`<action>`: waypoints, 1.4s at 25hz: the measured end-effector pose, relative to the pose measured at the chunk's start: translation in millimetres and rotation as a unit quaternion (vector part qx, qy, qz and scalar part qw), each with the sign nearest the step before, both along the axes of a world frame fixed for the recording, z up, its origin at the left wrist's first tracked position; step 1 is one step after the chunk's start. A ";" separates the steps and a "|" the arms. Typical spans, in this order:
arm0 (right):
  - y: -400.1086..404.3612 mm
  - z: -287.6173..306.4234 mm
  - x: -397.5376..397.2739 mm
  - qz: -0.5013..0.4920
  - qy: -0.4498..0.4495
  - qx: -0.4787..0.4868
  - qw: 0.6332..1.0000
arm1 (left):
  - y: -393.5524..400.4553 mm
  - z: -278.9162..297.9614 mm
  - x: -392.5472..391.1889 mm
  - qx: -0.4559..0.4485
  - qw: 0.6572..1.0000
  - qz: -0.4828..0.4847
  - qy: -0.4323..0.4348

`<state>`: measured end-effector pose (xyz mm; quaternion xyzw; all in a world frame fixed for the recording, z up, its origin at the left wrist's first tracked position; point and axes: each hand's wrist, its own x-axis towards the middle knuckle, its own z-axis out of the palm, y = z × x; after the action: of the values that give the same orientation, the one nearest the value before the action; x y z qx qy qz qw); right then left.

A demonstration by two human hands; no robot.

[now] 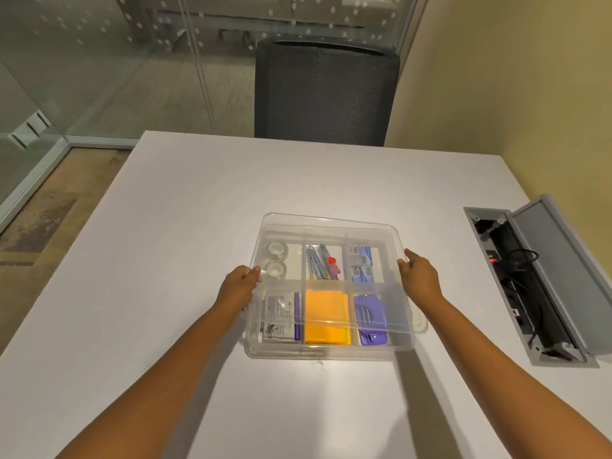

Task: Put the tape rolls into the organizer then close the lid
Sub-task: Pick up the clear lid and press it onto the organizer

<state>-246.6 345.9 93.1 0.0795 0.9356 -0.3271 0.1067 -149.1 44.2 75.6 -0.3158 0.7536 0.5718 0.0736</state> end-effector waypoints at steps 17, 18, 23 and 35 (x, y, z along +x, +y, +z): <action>-1.3 -33.3 27.7 0.013 0.058 0.152 0.987 | -3.3 -41.3 28.8 -0.186 0.976 -0.110 -0.041; 1.2 -34.2 28.1 0.011 0.048 0.140 0.989 | -1.2 -42.3 28.9 -0.195 0.974 -0.107 -0.039; 7.9 -42.2 38.1 0.022 -0.001 0.036 0.999 | 15.2 -50.6 31.5 -0.231 0.970 -0.066 -0.026; 5.5 -60.4 31.0 -0.007 0.051 0.055 0.997 | 20.1 -61.0 27.7 -0.260 0.964 -0.042 -0.026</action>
<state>-215.6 351.4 32.7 0.0754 0.9557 -0.2797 0.0523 -121.5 64.3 14.6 -0.3069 0.8868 0.3441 0.0324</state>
